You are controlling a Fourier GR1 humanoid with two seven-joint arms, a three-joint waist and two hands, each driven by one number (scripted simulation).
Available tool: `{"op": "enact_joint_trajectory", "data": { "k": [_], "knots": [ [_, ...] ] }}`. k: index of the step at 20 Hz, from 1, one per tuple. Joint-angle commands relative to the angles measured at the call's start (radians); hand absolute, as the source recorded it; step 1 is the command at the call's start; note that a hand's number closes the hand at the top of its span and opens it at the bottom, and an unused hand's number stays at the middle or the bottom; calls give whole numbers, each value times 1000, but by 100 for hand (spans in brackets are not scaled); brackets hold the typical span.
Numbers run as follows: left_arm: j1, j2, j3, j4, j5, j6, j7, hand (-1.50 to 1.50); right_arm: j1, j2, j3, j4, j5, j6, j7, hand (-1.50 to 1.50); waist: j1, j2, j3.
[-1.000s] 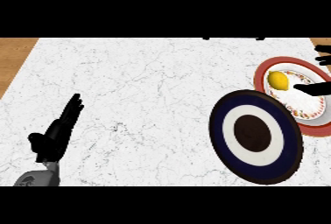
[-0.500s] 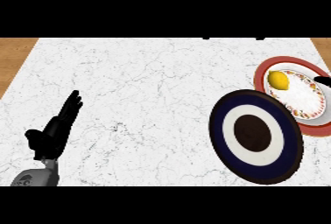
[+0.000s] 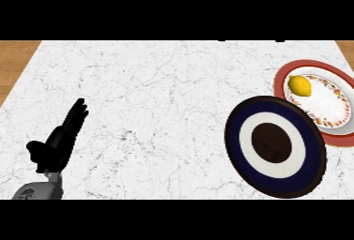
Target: Pick the lemon from the plate and place it in the plate
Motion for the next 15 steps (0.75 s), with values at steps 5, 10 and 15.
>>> {"op": "enact_joint_trajectory", "data": {
  "k": [5,10,15],
  "knots": [
    [1,-7,-4,-22,1,-7,2,0,152,-62,-2,44,6,163,-190,-150,5,1,2],
    [-24,-30,-6,3,-16,23,-12,0,201,-74,28,33,36,183,-234,-150,2,4,5],
    [1,-30,-18,-18,-9,4,7,0,201,-56,8,36,21,107,-257,-150,17,5,7]
  ]
}}
